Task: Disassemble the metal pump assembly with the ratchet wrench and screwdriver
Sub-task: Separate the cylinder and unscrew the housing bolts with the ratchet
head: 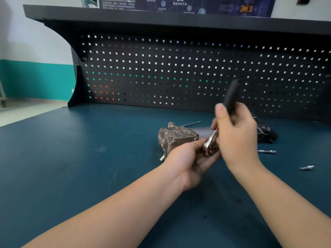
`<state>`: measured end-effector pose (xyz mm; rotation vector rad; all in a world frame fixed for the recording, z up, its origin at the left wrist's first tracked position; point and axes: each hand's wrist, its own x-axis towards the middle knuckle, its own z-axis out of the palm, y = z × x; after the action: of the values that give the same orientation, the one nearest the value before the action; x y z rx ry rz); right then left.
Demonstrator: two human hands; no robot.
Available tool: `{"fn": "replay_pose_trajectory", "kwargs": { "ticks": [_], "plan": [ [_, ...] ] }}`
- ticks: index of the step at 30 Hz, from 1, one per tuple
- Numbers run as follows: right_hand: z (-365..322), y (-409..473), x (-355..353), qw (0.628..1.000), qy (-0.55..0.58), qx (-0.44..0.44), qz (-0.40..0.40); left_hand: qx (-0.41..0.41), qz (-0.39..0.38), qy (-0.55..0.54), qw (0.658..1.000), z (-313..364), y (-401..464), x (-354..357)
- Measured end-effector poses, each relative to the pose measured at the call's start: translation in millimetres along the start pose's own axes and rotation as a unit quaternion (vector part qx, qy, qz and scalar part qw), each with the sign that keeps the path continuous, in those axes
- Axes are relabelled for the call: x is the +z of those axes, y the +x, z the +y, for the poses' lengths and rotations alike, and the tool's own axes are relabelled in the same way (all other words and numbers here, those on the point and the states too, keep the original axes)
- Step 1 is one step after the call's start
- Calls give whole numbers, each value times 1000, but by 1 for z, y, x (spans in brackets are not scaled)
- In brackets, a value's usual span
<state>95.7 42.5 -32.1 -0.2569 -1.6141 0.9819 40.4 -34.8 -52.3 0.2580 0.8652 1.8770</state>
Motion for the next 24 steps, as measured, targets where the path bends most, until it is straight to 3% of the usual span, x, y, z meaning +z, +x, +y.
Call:
{"fn": "replay_pose_trajectory", "kwargs": {
  "ticks": [1,3,5,7,10,13,15,17,19,22,24],
  "plan": [
    [5,6,-3,993,55,87,52,-1,4,-3,1000,1,-1,1],
    [13,13,-8,934,183,276,135,-6,5,8,1000,0,-1,2],
    [23,13,-9,885,225,375,160,-9,10,24,1000,-2,0,1],
    [25,12,-11,915,176,334,140,-9,16,37,999,-4,2,-1],
    [12,10,-10,996,26,78,46,-2,15,42,999,-5,2,0],
    [0,-3,-3,982,-72,-149,-96,1,6,32,999,-3,-1,0],
    [-2,-10,2,956,-125,-225,-138,-7,11,46,999,-2,-2,-2],
    [-3,-11,4,955,-139,-220,-140,-8,17,47,999,-1,-2,-3],
    [-4,-9,2,975,-99,-159,-116,0,20,38,999,-1,-3,-1],
    [-4,-4,-1,998,-6,-35,-52,5,18,12,1000,0,-4,2],
    [-1,2,-3,991,91,96,18,1,16,-1,1000,2,-4,2]
  ]
}}
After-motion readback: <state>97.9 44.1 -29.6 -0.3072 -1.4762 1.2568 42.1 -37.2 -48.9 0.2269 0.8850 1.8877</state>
